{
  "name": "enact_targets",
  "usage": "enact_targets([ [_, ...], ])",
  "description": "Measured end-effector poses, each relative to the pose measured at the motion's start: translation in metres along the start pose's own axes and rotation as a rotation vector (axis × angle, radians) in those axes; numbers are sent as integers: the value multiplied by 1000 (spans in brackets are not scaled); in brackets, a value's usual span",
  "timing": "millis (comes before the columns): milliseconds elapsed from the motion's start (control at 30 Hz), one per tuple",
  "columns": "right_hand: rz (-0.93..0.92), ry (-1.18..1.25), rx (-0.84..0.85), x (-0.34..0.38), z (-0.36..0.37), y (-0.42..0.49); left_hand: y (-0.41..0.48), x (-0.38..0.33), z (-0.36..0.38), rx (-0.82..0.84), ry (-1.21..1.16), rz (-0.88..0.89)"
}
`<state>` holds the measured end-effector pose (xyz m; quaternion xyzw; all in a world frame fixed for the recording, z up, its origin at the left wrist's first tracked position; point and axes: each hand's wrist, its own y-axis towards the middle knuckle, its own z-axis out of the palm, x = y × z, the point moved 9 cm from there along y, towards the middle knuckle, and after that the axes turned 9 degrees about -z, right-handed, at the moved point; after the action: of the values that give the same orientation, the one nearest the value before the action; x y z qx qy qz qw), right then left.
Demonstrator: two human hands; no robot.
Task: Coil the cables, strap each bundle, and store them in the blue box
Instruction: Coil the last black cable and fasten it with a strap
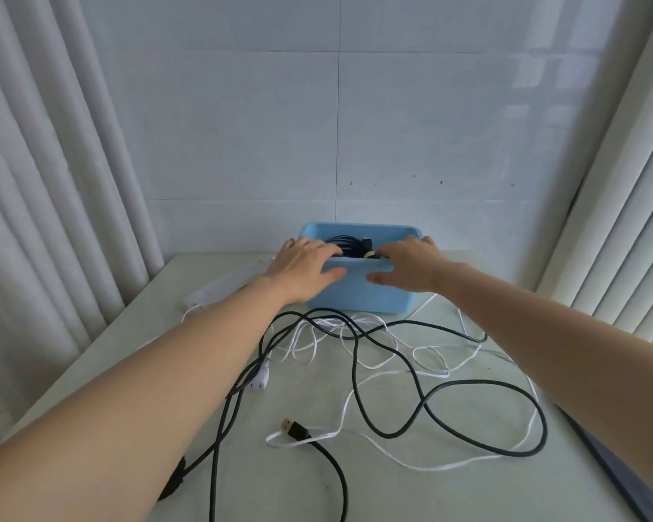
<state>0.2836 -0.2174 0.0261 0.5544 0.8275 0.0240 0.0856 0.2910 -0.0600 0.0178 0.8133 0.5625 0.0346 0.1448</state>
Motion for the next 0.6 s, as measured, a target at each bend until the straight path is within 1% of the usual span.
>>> enact_targets([
  [133, -6, 170, -164, 7, -27, -31, -38, 7, -17, -96, -204, -25],
  [267, -41, 298, -312, 31, -49, -70, -83, 4, -36, -123, -392, -65],
  [367, -105, 390, -382, 58, -59, -109, -123, -12, -44, -44, -542, -51],
  [433, -126, 491, -389, 73, -58, -139, -155, -27, -44, 31, -636, -32],
  [500, -138, 568, -381, 88, -57, -169, -184, -42, -49, 67, -656, 3],
  [600, -161, 626, -315, 105, -40, -201, -218, -53, -41, 150, -637, 9],
])
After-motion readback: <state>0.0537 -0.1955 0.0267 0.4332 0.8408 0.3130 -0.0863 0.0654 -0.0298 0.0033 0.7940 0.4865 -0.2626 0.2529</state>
